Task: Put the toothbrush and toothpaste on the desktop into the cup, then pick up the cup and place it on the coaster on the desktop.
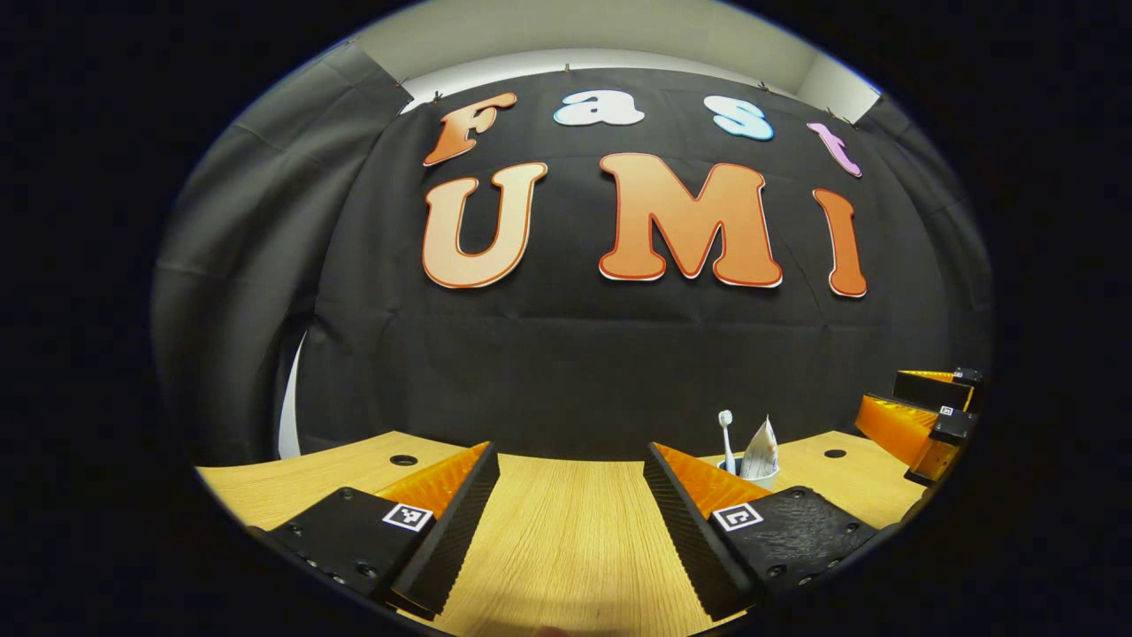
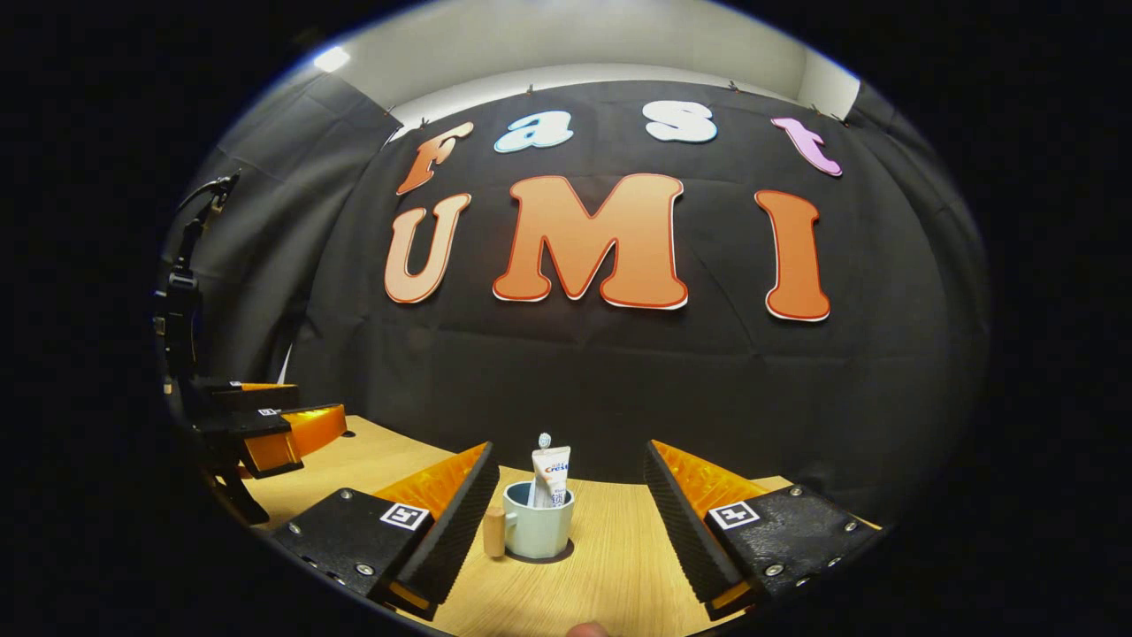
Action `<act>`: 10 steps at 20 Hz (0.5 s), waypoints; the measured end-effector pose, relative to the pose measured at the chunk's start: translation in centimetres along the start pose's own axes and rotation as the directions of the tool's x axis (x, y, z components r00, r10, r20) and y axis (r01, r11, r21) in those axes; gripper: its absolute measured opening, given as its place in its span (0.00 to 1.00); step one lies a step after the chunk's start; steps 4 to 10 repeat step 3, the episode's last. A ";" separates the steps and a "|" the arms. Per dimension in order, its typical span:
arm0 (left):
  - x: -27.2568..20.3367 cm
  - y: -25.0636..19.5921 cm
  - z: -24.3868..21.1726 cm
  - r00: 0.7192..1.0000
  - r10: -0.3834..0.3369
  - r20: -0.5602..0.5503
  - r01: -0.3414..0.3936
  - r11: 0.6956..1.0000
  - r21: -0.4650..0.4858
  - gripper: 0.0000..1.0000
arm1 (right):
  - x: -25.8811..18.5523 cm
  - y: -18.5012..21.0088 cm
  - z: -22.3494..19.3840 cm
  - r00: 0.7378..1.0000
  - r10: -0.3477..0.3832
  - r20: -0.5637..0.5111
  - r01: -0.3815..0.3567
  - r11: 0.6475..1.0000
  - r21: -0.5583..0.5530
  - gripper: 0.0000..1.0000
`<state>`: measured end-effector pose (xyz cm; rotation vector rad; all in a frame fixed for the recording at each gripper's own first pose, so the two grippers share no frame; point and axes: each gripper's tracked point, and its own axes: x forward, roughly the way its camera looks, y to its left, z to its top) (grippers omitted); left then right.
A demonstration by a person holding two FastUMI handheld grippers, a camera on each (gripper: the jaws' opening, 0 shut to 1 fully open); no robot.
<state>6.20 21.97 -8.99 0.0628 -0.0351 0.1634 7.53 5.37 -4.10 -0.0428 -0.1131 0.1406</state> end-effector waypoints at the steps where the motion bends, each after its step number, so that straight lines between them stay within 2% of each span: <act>1: -0.1 -0.2 0.1 1.000 -0.004 0.004 0.004 1.000 -0.003 0.99 | -0.1 0.2 0.2 1.000 0.003 0.012 -0.003 1.000 -0.002 0.99; 10: -0.2 -0.4 0.3 1.000 -0.012 0.017 0.013 1.000 -0.010 1.00 | -0.4 0.6 0.9 0.999 0.013 0.032 -0.013 1.000 0.010 0.99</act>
